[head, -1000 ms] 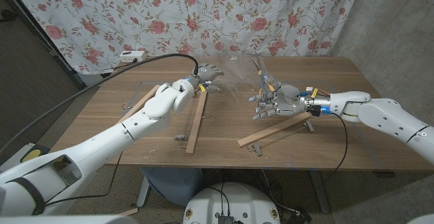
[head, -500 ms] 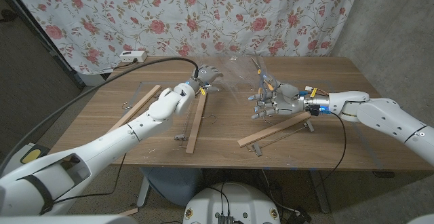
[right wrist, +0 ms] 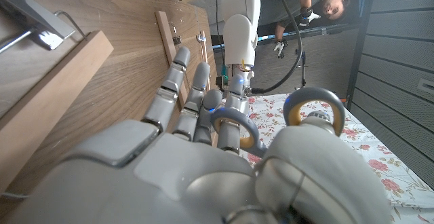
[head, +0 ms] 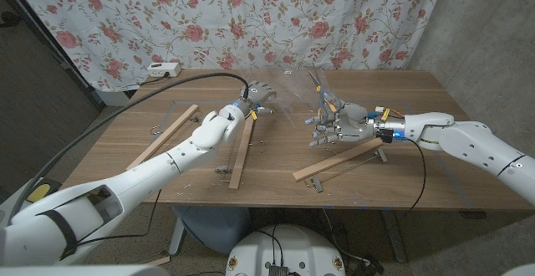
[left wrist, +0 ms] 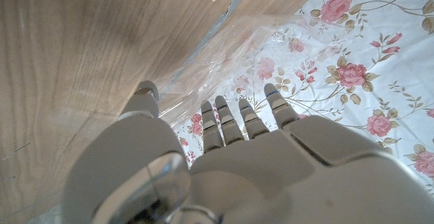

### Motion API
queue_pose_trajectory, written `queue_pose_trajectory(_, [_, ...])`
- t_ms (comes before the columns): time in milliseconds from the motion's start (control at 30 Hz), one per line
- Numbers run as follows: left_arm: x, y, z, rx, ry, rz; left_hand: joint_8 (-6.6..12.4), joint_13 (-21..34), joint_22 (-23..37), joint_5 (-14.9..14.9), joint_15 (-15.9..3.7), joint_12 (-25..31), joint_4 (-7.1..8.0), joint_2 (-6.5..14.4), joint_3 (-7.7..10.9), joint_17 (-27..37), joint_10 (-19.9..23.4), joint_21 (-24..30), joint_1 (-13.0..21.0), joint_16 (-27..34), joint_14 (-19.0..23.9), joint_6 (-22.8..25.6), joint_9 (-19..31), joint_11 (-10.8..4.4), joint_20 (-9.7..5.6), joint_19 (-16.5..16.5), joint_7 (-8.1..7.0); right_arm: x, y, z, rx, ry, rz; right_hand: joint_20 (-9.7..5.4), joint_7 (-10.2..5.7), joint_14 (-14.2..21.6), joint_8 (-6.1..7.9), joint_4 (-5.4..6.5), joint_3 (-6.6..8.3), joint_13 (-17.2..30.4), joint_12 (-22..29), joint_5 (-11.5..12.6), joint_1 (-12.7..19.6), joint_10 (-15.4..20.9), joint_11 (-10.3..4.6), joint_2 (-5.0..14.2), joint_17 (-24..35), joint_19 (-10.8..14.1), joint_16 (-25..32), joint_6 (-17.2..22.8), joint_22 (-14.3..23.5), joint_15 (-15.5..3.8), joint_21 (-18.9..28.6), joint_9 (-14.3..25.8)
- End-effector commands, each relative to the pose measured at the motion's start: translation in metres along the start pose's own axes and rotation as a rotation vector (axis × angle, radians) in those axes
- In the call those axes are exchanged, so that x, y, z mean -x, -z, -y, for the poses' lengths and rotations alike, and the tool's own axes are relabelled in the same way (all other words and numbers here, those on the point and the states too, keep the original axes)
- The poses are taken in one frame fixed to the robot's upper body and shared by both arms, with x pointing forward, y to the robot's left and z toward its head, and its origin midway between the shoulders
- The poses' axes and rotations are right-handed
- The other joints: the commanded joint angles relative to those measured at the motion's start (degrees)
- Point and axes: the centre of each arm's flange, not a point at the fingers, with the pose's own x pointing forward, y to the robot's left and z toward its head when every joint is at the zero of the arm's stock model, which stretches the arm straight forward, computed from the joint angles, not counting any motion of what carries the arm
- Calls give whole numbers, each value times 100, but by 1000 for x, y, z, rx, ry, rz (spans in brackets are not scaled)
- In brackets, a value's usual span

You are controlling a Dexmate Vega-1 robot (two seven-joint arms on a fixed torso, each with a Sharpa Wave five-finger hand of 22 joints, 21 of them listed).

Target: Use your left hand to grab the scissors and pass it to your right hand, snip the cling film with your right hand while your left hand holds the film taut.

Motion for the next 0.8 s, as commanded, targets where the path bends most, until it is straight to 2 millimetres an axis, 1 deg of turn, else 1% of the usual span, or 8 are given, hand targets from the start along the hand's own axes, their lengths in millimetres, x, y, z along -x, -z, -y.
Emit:
queue_pose_trajectory(33, [-8, -10, 8, -11, -54, -38, 34, 25, 14, 48, 8, 92, 12, 232, 139, 31, 207, 2, 120, 26, 117, 88, 29, -70, 40, 66, 10, 0, 1, 0, -7, 2, 6, 14, 391, 62, 44, 5, -29, 21, 27, -15, 39, 63, 13, 11, 20, 28, 8, -353, 13, -1, -26, 15])
queue_pose_trajectory(67, [-8, -10, 8, -13, -61, -44, 55, 36, 15, 66, -65, 129, 20, 497, 336, 48, 295, 23, 276, 58, 207, 168, 38, -73, 2, 132, -20, 0, 1, 0, -7, 3, 6, 11, 395, 66, 43, 5, -29, 10, 19, -16, 39, 64, 2, 14, 19, 30, 9, -354, 13, -1, -28, 15])
queue_pose_trajectory(100, [-9, -11, 9, -12, -63, -48, 92, 46, 16, 66, -87, 170, 60, 574, 446, 67, 398, 29, 328, 81, 260, 279, 45, -118, -3, 156, -43, 1, 1, 0, -9, 3, 7, 7, 392, 61, 44, 6, -29, 14, 22, -17, 40, 67, 9, 18, 22, 29, 9, -352, 13, -6, -31, 15])
queue_pose_trajectory(133, [-9, -11, 9, -14, -71, -56, 106, 49, 16, 67, -94, 179, 83, 596, 494, 77, 422, 37, 345, 88, 273, 325, 47, -115, -28, 179, -33, 1, 1, 0, -8, 3, 7, 4, 382, 59, 47, 6, -30, 18, 22, -19, 40, 62, 5, 21, 25, 29, 9, -344, 13, -3, -33, 16])
queue_pose_trajectory(200, [-9, -11, 10, -16, -83, -65, 122, 68, 18, 70, -157, 225, 157, 622, 699, 108, 537, 49, 435, 126, 356, 406, 56, -153, -49, 222, -67, 1, 1, 0, -7, -2, 8, 5, 387, 54, 52, 6, -32, 22, 24, -21, 41, 63, 14, 24, 29, 30, 9, -329, 13, 1, -38, 16])
queue_pose_trajectory(467, [-14, -14, 12, -22, -87, -64, 134, 94, 18, 58, -237, 274, 132, 592, 888, 107, 657, 75, 598, 152, 449, 484, 66, -169, -93, 303, -106, 1, 1, 0, -8, -3, 12, 5, 380, 74, 55, 8, -41, 16, 16, -30, 41, 70, -1, 37, 19, 38, 7, -318, 13, 2, -54, 19])
queue_pose_trajectory(667, [-16, -16, 14, -25, -77, -63, 180, 136, 20, 33, -280, 370, 122, 561, 959, 127, 891, 76, 715, 210, 538, 646, 73, -304, -111, 322, -120, 3, 3, 0, -13, 1, 16, 37, 373, 60, 59, 10, -46, 20, 17, -35, 42, 69, 0, 47, 27, 25, 5, -307, 14, -8, -72, 21])
queue_pose_trajectory(800, [-17, -17, 14, -25, -75, -65, 254, 195, 24, 17, -432, 482, 124, 535, 1003, 161, 1165, 92, 819, 351, 812, 902, 81, -366, -141, 374, -139, 4, 3, 0, -16, 0, 19, 44, 385, 68, 60, 10, -52, 5, 6, -39, 44, 80, 0, 53, 28, 28, 6, -301, 16, -3, -82, 23])
